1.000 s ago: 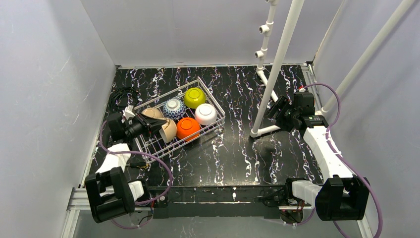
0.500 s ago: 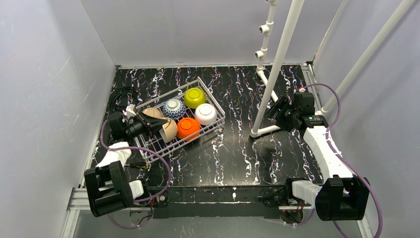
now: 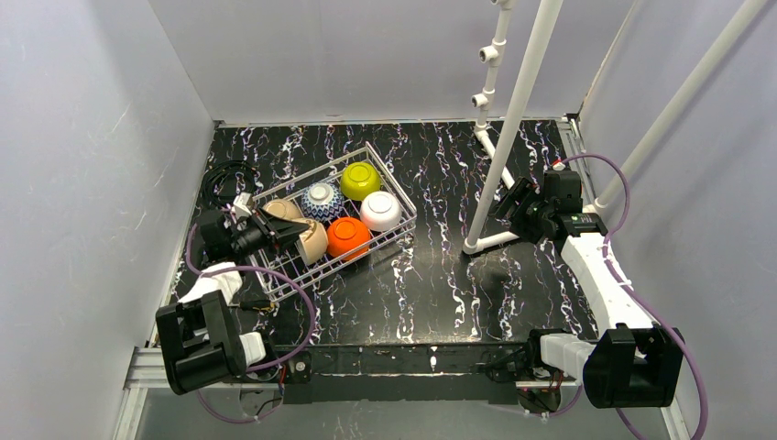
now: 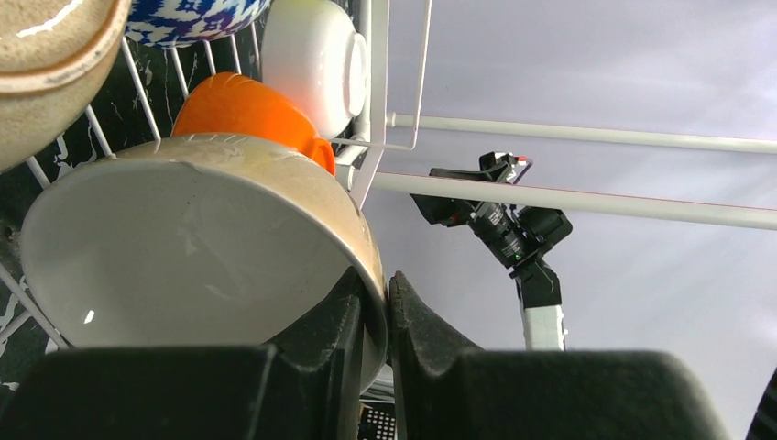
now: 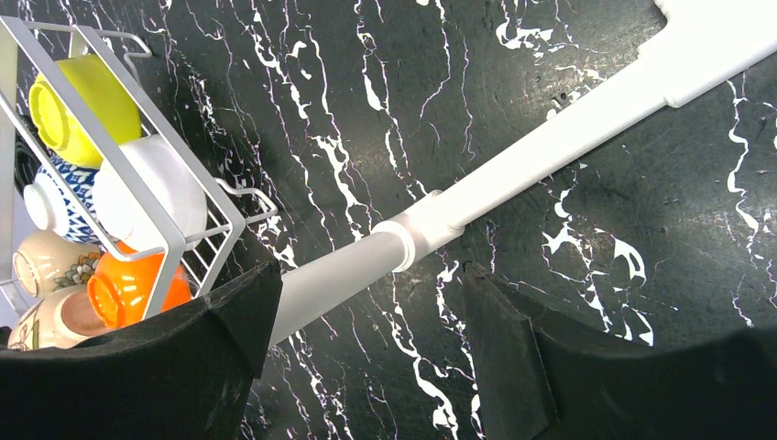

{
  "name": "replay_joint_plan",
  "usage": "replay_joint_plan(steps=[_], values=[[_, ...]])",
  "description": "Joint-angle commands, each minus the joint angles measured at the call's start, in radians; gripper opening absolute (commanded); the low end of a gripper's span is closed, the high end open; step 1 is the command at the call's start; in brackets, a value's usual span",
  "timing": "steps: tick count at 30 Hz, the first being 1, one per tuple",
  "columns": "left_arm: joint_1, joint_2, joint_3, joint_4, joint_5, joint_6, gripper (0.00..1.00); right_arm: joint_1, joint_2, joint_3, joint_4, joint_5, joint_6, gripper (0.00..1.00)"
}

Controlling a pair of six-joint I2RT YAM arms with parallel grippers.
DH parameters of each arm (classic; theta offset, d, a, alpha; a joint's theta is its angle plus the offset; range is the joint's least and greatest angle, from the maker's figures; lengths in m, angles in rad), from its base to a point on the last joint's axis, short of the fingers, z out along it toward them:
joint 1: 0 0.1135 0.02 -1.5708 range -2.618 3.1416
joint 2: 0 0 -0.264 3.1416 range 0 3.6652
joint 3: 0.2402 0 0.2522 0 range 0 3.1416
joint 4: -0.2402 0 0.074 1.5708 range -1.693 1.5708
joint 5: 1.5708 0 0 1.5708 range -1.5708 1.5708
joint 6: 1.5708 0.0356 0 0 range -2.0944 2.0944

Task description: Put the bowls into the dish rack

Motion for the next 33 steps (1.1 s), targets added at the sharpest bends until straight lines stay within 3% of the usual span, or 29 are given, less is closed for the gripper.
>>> replay_joint_plan(steps=[1,7,14,20,24,28,33], values=[[0.013,0.052,-0.055,-0.034,-0.018,0.047,0.00,-0.002,0.006,0.017,0.005,0.009,-0.020,0.80],[0.076,0.032,-0.088,-0.045,-0.005,0.067,0.05,-0.002,0.005,0.017,0.000,0.016,-0.026,0.80],[0.134,-0.029,-0.093,-0.169,-0.012,0.135,0.12,-0.002,0.008,0.017,0.003,0.012,-0.024,0.80],[0.141,-0.106,0.001,-0.574,-0.200,0.329,0.22,-0.002,0.008,0.020,0.003,0.014,-0.026,0.80],[0.140,-0.137,0.022,-0.657,-0.250,0.360,0.26,-0.003,0.009,0.019,0.006,0.013,-0.024,0.80],[0.141,-0.119,0.018,-0.644,-0.247,0.348,0.27,-0.003,0.011,0.020,0.008,0.011,-0.024,0.80],[0.141,-0.117,0.007,-0.626,-0.235,0.331,0.21,-0.002,0.011,0.025,0.003,0.014,-0.027,0.80]])
